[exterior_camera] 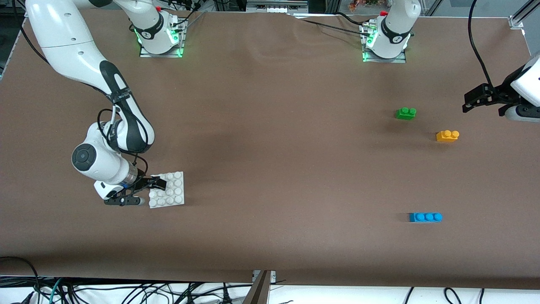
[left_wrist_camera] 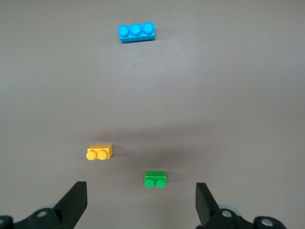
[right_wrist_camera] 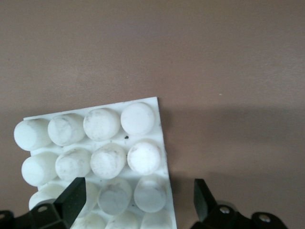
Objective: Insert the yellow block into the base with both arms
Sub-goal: 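Push the white base plate with the right gripper toward the table middle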
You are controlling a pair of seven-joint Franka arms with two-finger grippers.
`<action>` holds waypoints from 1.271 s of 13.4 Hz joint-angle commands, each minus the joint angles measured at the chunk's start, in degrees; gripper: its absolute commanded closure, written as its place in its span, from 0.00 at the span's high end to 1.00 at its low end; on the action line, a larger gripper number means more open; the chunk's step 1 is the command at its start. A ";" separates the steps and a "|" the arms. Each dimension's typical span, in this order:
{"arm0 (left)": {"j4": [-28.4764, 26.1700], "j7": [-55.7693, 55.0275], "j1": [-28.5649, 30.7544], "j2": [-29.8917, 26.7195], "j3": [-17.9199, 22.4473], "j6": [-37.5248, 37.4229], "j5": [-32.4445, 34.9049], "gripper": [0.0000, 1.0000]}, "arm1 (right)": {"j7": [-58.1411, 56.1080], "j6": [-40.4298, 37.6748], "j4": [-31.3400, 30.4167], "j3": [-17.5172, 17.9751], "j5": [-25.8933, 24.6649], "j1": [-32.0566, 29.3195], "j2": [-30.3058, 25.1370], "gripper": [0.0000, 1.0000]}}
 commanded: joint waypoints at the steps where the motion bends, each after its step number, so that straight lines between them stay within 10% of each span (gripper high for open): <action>1: 1.56 -0.36 -0.23 0.53 0.12 -1.29 0.86 1.00 | 0.66 2.09 1.64 0.16 0.67 0.11 2.17 0.99; 8: 1.64 -0.45 -0.23 0.53 0.12 -1.29 0.86 1.00 | -0.04 3.34 1.64 0.16 0.76 0.20 2.61 0.72; 17: 1.64 -0.36 -0.05 0.62 0.12 -1.29 0.86 1.00 | 7.77 3.33 1.38 0.25 1.11 5.28 2.44 0.66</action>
